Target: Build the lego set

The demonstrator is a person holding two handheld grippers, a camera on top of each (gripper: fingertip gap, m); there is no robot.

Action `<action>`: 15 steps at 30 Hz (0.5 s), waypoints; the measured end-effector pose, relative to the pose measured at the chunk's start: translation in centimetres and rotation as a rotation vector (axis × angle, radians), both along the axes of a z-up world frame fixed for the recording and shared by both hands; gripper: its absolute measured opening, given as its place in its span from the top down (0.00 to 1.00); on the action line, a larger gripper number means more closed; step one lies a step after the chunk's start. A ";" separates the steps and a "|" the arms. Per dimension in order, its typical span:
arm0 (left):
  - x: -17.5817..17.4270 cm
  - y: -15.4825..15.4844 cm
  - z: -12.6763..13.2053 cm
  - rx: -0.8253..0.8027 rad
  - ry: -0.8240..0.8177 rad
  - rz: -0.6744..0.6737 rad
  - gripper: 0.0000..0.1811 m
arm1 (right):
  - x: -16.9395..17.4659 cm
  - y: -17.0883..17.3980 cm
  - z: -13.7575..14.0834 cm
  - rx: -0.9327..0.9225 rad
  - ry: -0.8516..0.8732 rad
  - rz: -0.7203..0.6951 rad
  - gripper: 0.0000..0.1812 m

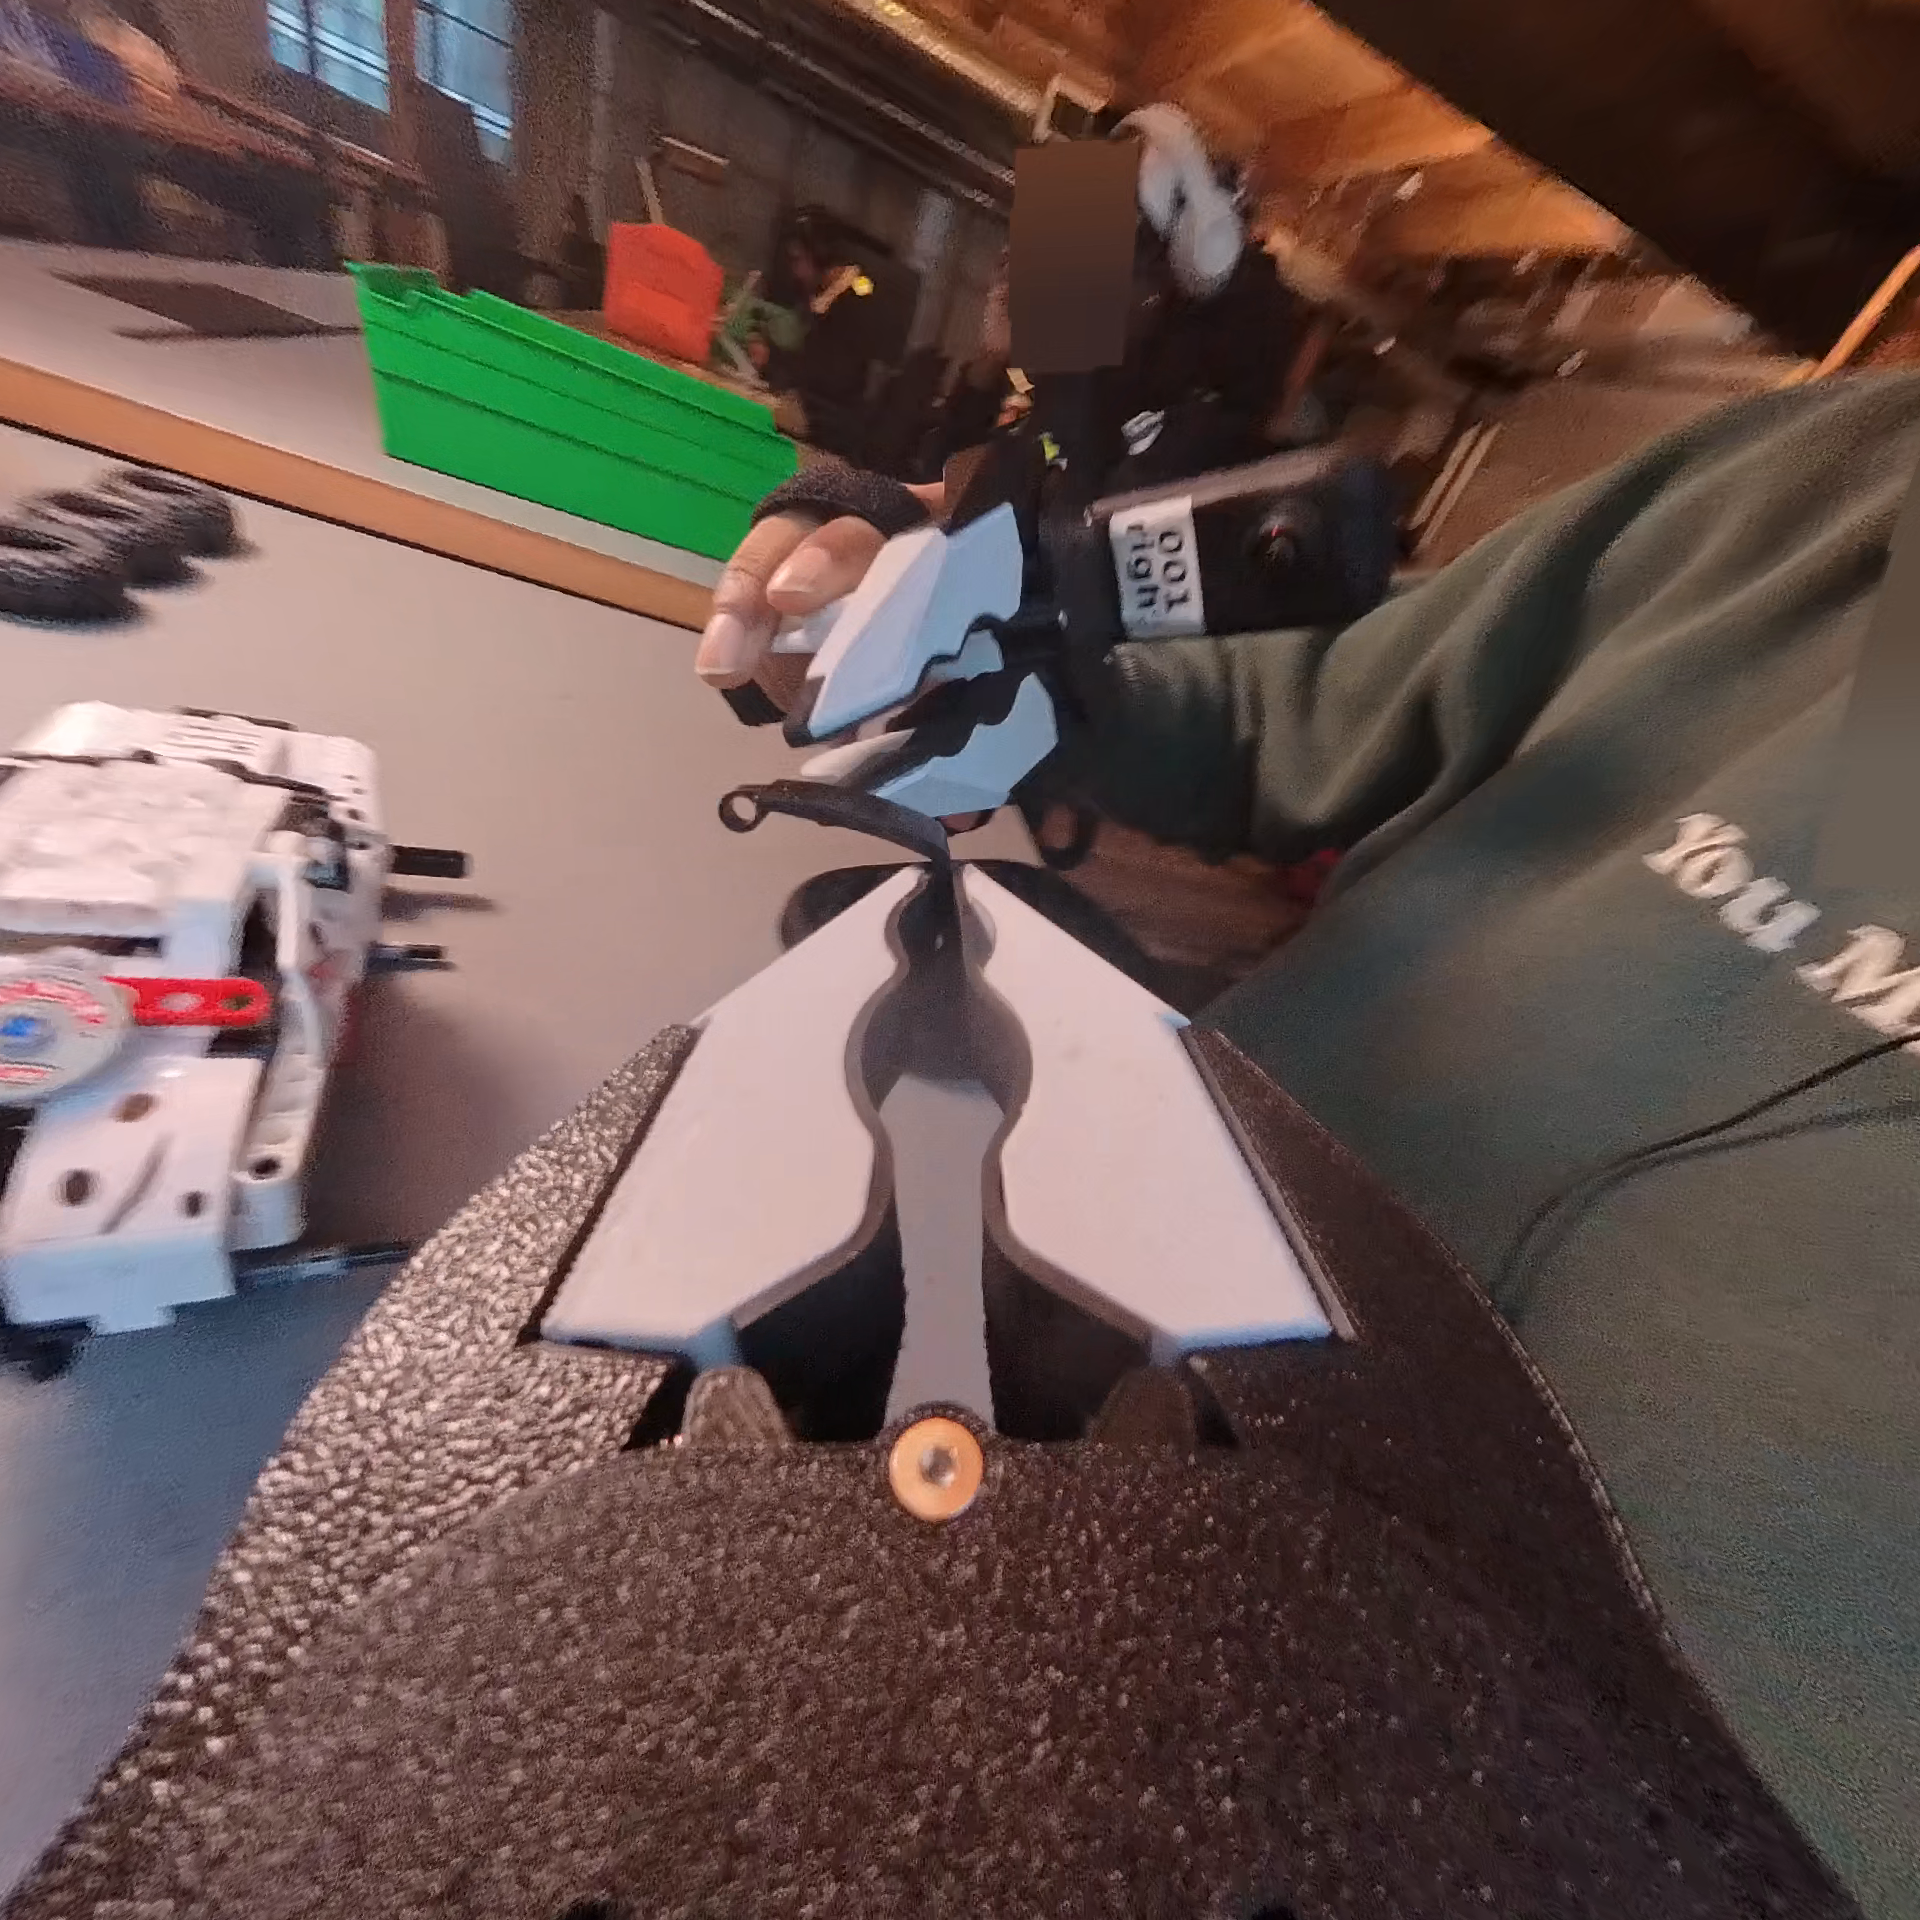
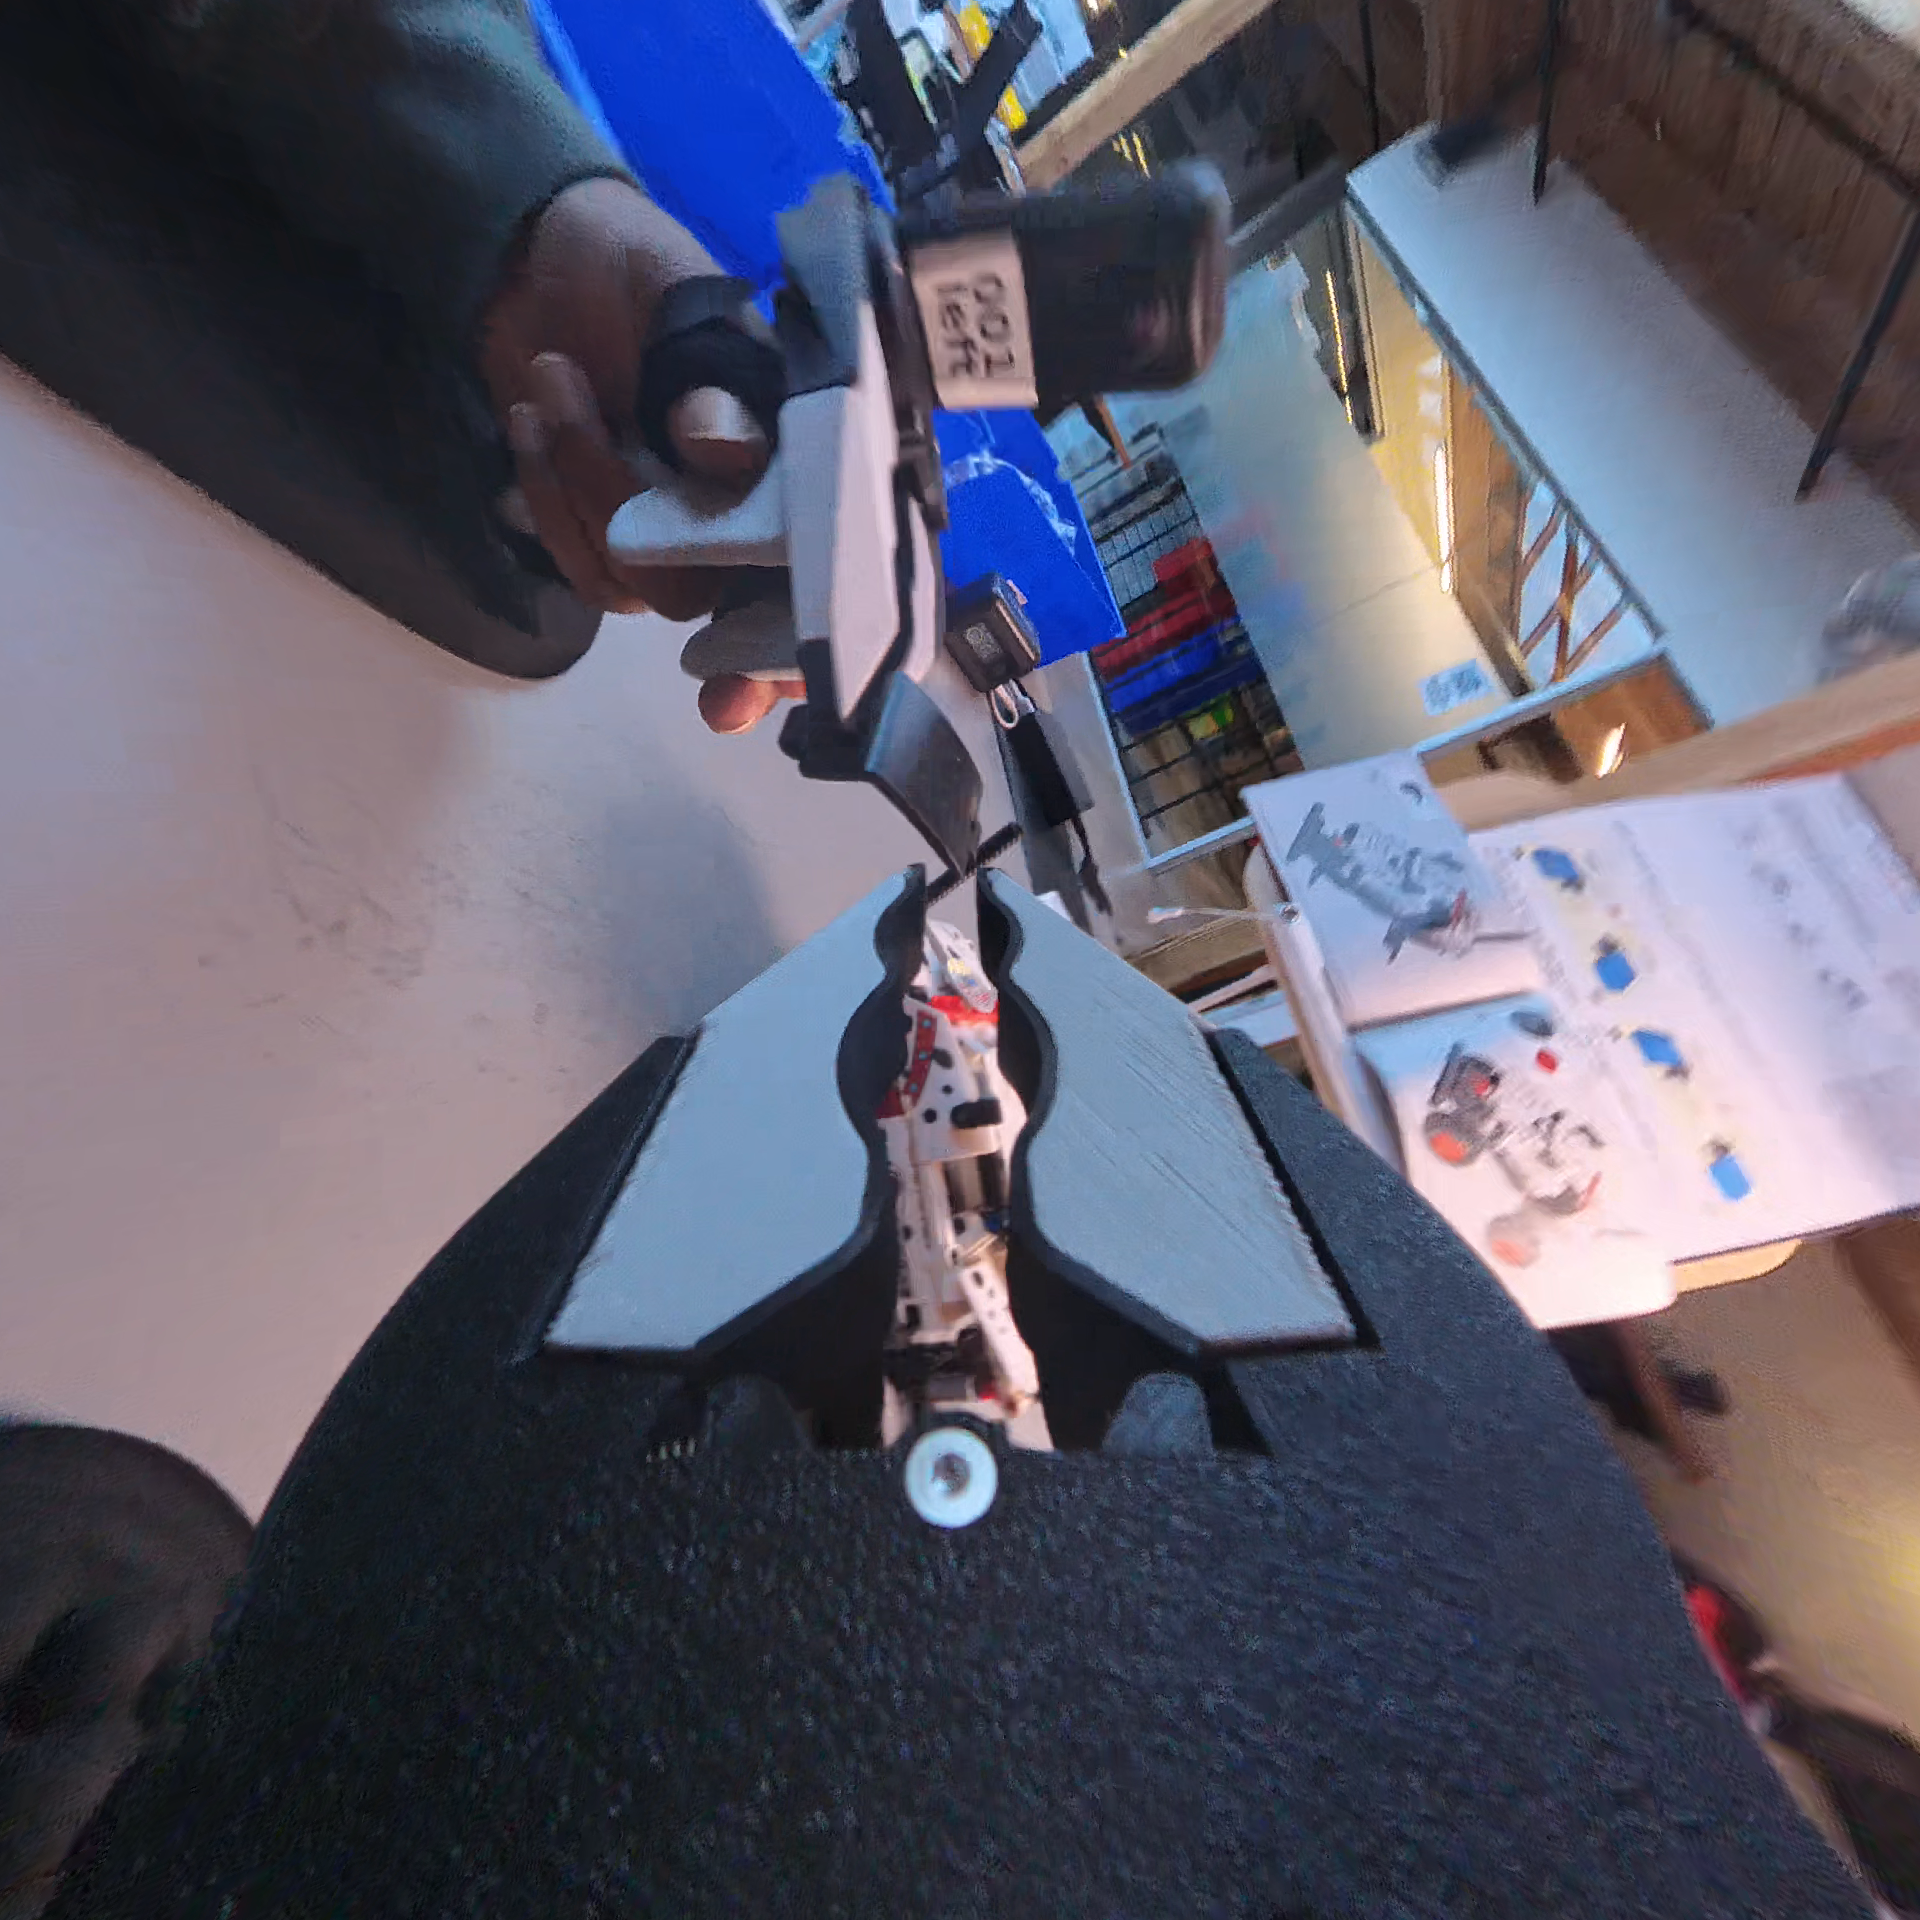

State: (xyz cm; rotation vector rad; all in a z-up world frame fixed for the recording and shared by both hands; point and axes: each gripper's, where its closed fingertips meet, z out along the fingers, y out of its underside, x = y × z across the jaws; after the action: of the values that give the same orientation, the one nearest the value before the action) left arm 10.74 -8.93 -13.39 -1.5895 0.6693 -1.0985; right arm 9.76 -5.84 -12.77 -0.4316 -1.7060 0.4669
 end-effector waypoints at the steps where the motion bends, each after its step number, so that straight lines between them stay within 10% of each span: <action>1: -0.2 0.3 -0.4 0.059 0.081 0.053 1.00 | 0.1 0.7 0.0 -0.099 0.002 -0.027 0.91; 9: -1.1 2.4 -2.7 0.344 0.487 0.304 1.00 | 0.2 1.5 -1.0 -1.004 -0.098 -0.108 0.79; 15: -0.3 2.5 -3.1 0.414 0.561 0.314 1.00 | -1.4 0.6 -2.0 -1.262 -0.168 -0.109 0.76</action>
State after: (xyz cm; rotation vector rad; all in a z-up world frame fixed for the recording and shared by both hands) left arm 10.41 -6.43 -16.53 -1.5656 0.9065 -0.2481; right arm 8.33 -5.25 -14.74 -1.4749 -1.3395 1.4416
